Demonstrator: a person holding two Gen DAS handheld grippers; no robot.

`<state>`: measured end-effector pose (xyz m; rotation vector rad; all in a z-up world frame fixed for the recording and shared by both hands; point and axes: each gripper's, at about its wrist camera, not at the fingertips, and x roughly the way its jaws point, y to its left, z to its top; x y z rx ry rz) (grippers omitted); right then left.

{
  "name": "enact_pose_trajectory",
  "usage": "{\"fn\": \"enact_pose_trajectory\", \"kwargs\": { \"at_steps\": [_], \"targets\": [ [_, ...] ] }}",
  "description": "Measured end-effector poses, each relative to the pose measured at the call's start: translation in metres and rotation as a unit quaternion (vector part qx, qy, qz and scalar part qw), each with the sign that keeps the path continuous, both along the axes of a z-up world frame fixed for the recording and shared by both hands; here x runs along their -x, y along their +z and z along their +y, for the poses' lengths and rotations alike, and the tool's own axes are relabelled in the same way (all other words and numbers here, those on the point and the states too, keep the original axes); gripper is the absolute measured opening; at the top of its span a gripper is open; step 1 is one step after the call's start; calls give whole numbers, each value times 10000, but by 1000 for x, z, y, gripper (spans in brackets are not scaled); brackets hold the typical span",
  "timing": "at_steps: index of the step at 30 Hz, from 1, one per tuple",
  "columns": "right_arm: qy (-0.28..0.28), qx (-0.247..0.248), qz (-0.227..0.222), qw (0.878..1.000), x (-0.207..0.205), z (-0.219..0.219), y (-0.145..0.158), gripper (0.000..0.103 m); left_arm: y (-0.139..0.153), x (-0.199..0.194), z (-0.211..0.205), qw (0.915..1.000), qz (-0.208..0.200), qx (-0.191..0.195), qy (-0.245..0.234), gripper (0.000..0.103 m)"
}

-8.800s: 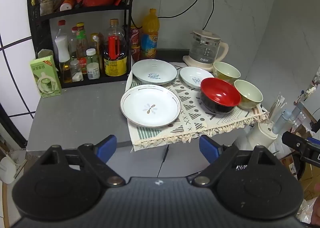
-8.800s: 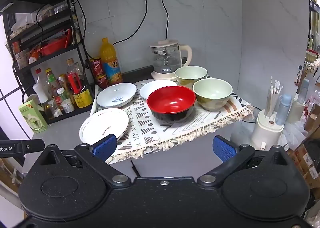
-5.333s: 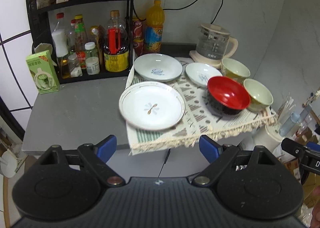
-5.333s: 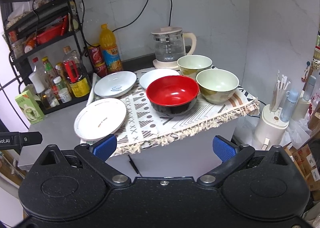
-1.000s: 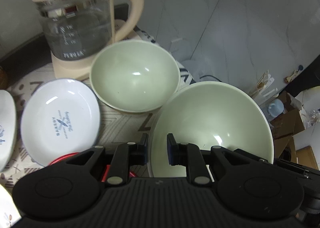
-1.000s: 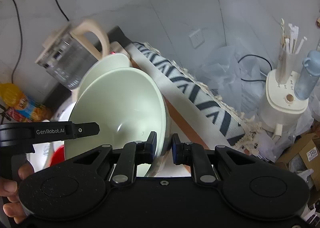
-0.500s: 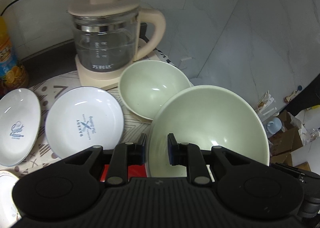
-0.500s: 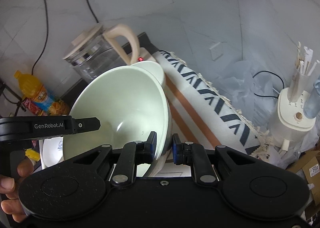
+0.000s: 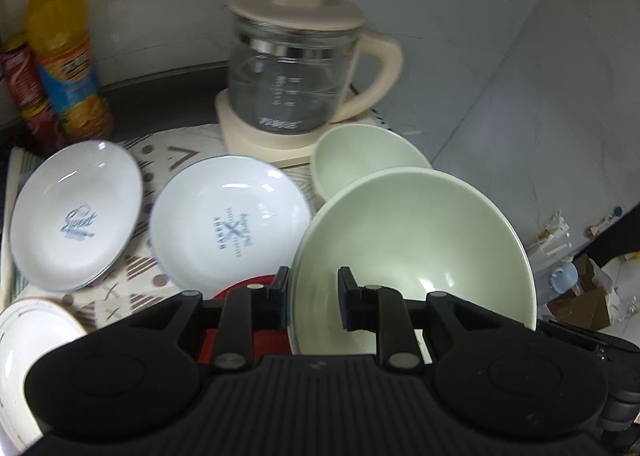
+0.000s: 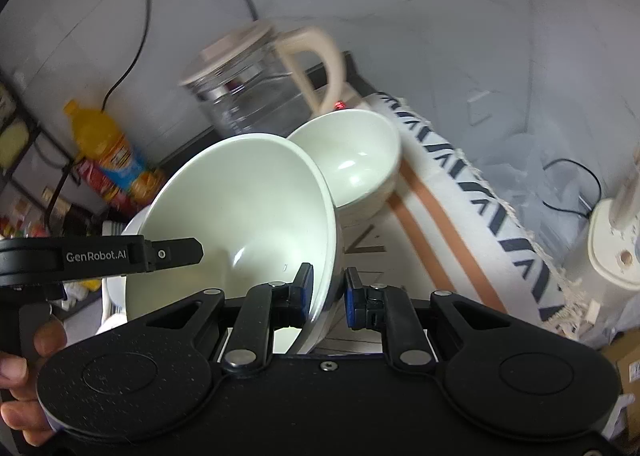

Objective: Organize plates and bowls
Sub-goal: 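Lift the large green bowl with both grippers and carry it over the red bowl, then lower the large green bowl into the red bowl and open both grippers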

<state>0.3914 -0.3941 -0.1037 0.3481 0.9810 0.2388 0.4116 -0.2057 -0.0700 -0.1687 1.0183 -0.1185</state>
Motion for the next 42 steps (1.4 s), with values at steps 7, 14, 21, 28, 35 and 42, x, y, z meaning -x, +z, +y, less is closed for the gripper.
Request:
{"fn": "enact_pose_trajectory", "kwargs": {
  "at_steps": [7, 14, 21, 28, 35, 42],
  "targets": [
    [414, -47, 43, 9991, -2, 25, 0, 17, -2, 12, 29, 9991, 65, 96, 398, 21],
    [718, 32, 115, 9973, -4, 45, -4, 17, -15, 23, 46, 9969, 296, 228, 692, 21],
    [853, 73, 235, 9961, -4, 51, -15, 16, -32, 32, 53, 9943, 513, 400, 844, 21],
    [774, 189, 275, 9964, -8, 49, -23, 16, -55, 35, 51, 9915, 810, 565, 851, 21],
    [846, 347, 296, 9954, -14, 55, -32, 16, -68, 34, 55, 9887, 1040, 467, 978, 21],
    [980, 681, 52, 9928, -14, 70, -35, 16, -56, 34, 65, 9877, 916, 601, 1113, 26]
  ]
}}
